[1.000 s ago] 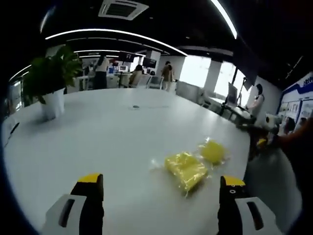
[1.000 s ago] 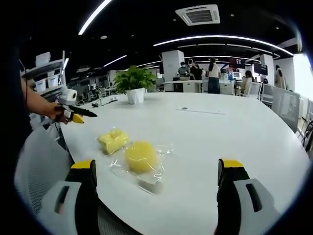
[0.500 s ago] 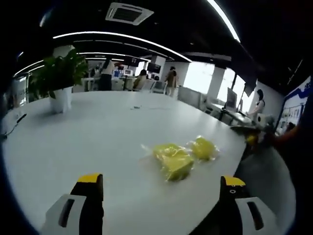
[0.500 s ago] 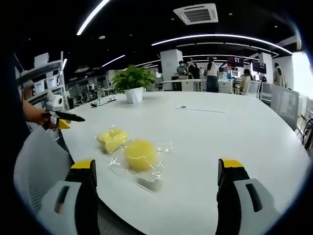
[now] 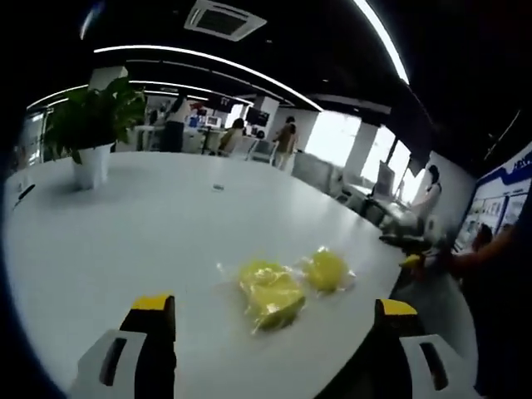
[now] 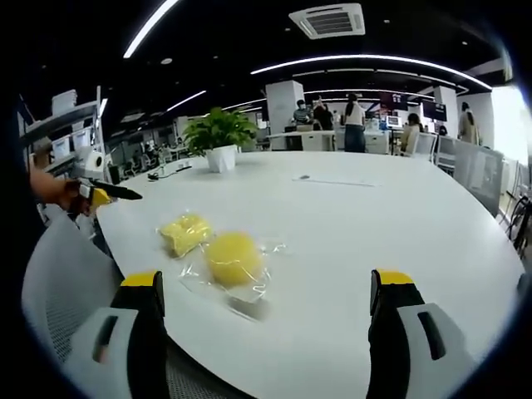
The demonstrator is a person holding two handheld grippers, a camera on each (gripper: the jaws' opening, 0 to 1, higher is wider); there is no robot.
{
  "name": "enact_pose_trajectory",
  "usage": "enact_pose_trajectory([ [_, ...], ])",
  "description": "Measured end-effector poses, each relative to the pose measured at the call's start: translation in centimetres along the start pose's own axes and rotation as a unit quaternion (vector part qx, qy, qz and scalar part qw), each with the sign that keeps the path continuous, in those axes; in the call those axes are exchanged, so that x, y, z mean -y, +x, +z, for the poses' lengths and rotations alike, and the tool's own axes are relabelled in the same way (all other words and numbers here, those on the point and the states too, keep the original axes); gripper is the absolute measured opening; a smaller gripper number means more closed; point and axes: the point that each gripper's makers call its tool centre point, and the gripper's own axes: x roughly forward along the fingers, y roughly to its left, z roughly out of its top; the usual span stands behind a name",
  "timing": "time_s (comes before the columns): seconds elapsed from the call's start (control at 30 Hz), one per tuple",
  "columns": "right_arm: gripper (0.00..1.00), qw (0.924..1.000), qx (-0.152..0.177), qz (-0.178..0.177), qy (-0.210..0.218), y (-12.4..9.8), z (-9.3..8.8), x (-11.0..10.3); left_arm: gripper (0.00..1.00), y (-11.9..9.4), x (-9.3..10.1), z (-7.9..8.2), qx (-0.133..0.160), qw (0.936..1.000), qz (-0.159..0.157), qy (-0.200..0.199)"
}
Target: Compare the silicone blocks by pressing each to a similar depth, holding the contact briefly, and releasing to observe deformation and rebound differences across the visible hardness samples.
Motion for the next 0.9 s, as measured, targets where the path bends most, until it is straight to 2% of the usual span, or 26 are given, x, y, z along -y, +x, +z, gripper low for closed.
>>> enact_pose_trajectory([
  [0.13, 0.97, 1.0, 0.0, 0.001, -0.001, 0.0, 0.0, 0.0, 1.0, 1.2, 1.9, 1.7, 0.014, 0.9994, -0.028, -0.017],
  [0.2, 0.97, 1.0, 0.005, 0.0, -0.005, 0.0, 0.3, 0.0, 1.0, 2.1, 2.4, 2.4, 0.023, 0.9977, -0.033, -0.055],
  [0.23, 0.97, 1.0, 0.006, 0.001, -0.005, 0.0, 0.3, 0.0, 1.0, 2.7, 2.9, 2.6, 0.021, 0.9946, -0.038, -0.094],
  [0.33, 0.97, 1.0, 0.004, 0.004, -0.004, 0.0, 0.3, -0.2, 1.0, 3.7, 4.2, 3.9, 0.046, 0.9887, -0.065, -0.126],
  [0.53, 0.97, 0.9999, 0.01, 0.007, -0.007, -0.1, 0.9, -0.3, 1.0, 6.8, 5.8, 4.8, 0.032, 0.9864, -0.082, -0.139],
  [0.6, 0.97, 0.9998, 0.007, 0.005, -0.021, -0.3, 1.1, -0.1, 1.0, 7.7, 6.4, 4.7, 0.02, 0.9859, -0.088, -0.141],
  [0.73, 0.97, 0.9999, 0.012, -0.001, -0.01, -0.8, 1.7, 0.7, 1.0, 9.4, 7.1, 3.7, -0.015, 0.9851, -0.1, -0.139],
  [0.8, 0.97, 0.9999, 0.01, -0.002, -0.007, -0.9, 1.8, 1.1, 0.99, 10.1, 7.5, 3.4, -0.022, 0.9845, -0.102, -0.141],
  [0.87, 0.97, 0.9998, 0.011, -0.001, -0.015, -1.0, 2.0, 1.2, 0.98, 10.9, 8.1, 2.9, -0.037, 0.9833, -0.1, -0.148],
  [0.9, 0.97, 0.9998, 0.01, 0.001, -0.015, -1.0, 2.1, 1.2, 0.98, 11.3, 8.9, 2.8, -0.039, 0.9816, -0.11, -0.151],
])
